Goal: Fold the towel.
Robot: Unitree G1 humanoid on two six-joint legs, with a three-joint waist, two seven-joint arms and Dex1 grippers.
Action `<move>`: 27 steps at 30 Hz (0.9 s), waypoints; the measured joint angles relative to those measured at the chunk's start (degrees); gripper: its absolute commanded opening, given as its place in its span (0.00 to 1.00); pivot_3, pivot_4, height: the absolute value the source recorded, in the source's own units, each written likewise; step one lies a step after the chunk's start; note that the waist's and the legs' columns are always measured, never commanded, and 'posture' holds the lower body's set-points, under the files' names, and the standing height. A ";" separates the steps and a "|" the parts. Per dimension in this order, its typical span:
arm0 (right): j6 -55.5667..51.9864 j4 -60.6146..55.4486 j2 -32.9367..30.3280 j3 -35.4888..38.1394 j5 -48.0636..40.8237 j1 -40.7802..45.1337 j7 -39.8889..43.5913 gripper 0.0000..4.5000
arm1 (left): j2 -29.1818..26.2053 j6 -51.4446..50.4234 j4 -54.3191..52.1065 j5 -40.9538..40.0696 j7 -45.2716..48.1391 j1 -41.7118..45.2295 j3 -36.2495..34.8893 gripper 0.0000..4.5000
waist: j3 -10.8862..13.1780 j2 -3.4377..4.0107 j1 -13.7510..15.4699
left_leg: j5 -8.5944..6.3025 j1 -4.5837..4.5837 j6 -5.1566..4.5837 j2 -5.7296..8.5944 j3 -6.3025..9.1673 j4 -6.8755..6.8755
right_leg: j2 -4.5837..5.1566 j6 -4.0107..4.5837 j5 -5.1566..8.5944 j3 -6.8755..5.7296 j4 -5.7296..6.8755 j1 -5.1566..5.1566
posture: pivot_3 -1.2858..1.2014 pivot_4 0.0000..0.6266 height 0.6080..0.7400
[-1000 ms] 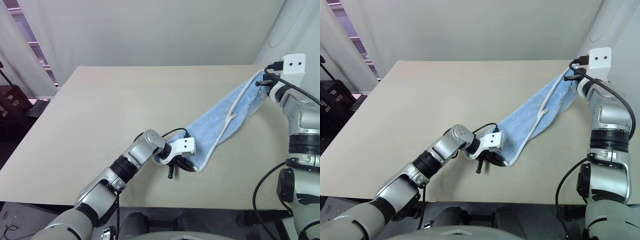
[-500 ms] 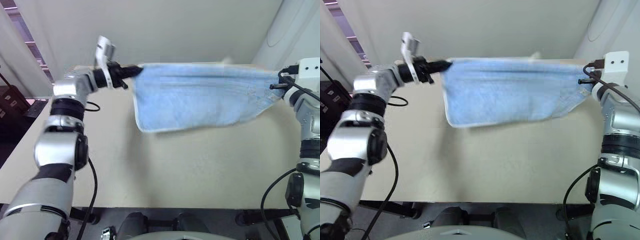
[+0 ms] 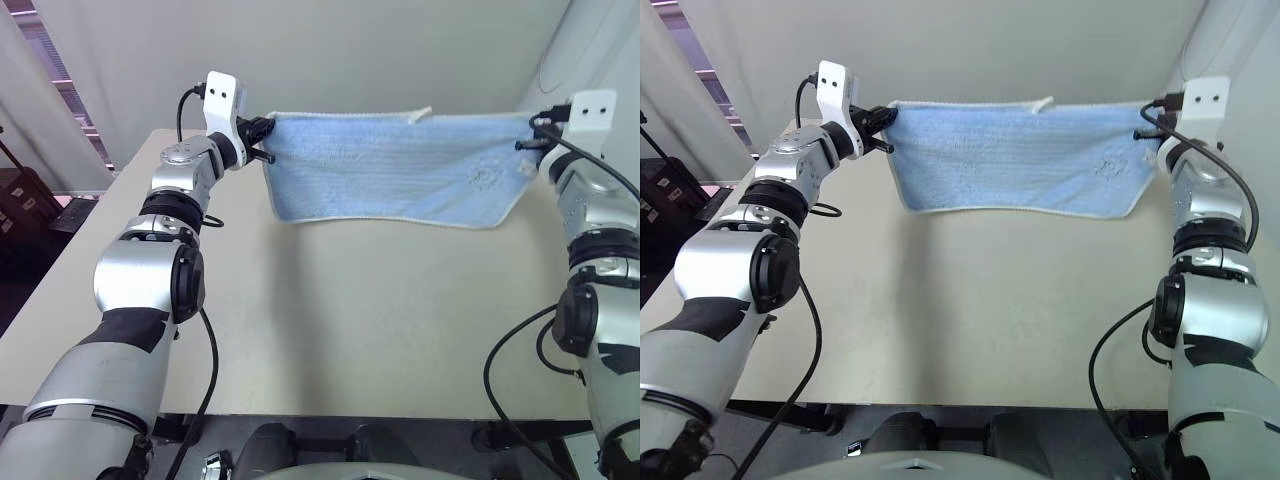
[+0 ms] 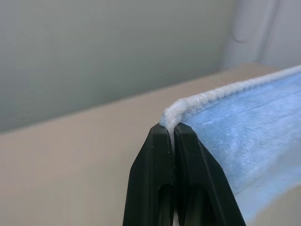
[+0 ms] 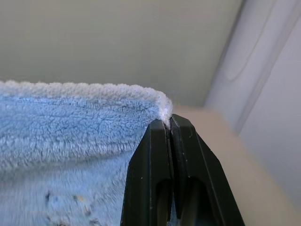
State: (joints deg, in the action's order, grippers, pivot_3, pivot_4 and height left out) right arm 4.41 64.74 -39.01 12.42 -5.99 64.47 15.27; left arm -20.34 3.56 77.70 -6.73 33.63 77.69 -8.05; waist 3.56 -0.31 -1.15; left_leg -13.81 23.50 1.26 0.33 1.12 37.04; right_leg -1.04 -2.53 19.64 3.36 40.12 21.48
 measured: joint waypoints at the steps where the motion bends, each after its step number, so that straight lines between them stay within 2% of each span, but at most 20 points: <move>1: 2.26 -0.56 0.12 0.64 -0.46 0.04 1.20 0.00 | -0.16 1.30 0.01 0.58 0.25 -0.01 -0.01 0.01 | 0.00 0.00 0.03 | 0.00 0.00 0.00 0.00 0.00 -0.01 | -0.02 0.00 0.00 0.00 -0.01 -0.01 | 0.52 0.00 1.00; 3: 4.55 -4.79 0.30 1.23 -1.88 -2.16 4.25 0.00 | -0.86 4.04 -0.06 1.39 2.77 -0.21 0.00 0.01 | 0.00 0.00 0.07 | 0.00 0.00 0.00 0.00 0.01 -0.01 | -0.03 0.00 0.00 -0.01 -0.03 -0.04 | 0.52 0.00 1.00; 6: 4.34 -17.70 -0.37 1.03 -2.10 -13.30 7.54 0.00 | -3.94 5.80 -0.59 3.18 12.01 -2.93 1.03 0.01 | -0.04 0.00 0.13 | 0.01 -0.02 0.01 -0.01 0.01 0.04 | -0.02 0.00 0.00 -0.02 -0.01 -0.09 | 0.52 0.00 1.00; 10: -4.49 -44.12 -0.08 2.58 -6.06 -39.58 10.18 0.00 | -8.82 7.36 -1.44 4.02 25.93 -11.38 2.16 0.01 | -0.04 0.00 0.34 | 0.01 0.04 0.01 -0.01 0.06 0.10 | -0.03 0.01 0.01 -0.04 0.07 -0.03 | 0.52 0.00 1.00; 15: -17.50 -71.45 2.33 10.10 -17.28 -59.65 10.33 0.00 | -12.41 7.78 -6.19 3.40 40.63 -16.48 2.60 0.01 | -0.02 -0.02 0.17 | 0.01 -0.11 0.02 -0.02 0.08 0.29 | -0.05 0.03 -0.01 -0.06 0.19 -0.20 | 0.52 0.00 1.00; 18: -23.07 -81.04 2.76 14.57 -23.25 -68.78 11.10 0.00 | -16.57 6.73 -12.09 2.21 47.10 -18.99 2.61 0.01 | -0.08 -0.07 -0.07 | 0.01 -0.43 0.02 -0.05 0.06 0.29 | -0.09 0.04 0.00 -0.03 0.18 -0.52 | 0.52 0.00 1.00; 22: -26.84 -90.67 3.98 17.28 -29.48 -84.79 16.97 0.00 | -21.60 2.19 -23.48 0.38 54.47 -28.93 2.95 0.01 | -0.10 -0.04 -0.11 | 0.00 -1.16 0.01 -0.13 0.03 0.04 | -0.09 0.12 0.06 -0.01 0.04 -1.15 | 0.52 0.00 1.00; 27: -26.91 -93.83 4.76 19.32 -31.85 -94.79 22.07 0.00 | -24.60 -4.74 -38.40 -1.54 56.97 -42.37 4.57 0.01 | -0.14 -0.11 -0.01 | 0.00 -1.16 0.01 -0.23 -0.07 0.22 | 0.05 0.38 0.15 -0.01 0.04 -1.22 | 0.52 0.00 1.00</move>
State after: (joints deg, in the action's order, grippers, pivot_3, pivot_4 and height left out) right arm -22.50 -29.09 -34.26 31.74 -37.84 -30.31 37.34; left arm -44.94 -1.17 39.30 -8.27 90.60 35.33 -3.48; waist 3.42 -0.42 -1.15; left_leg -13.80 22.34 1.27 0.10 1.05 37.26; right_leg -0.99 -2.15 19.79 3.35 40.16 20.26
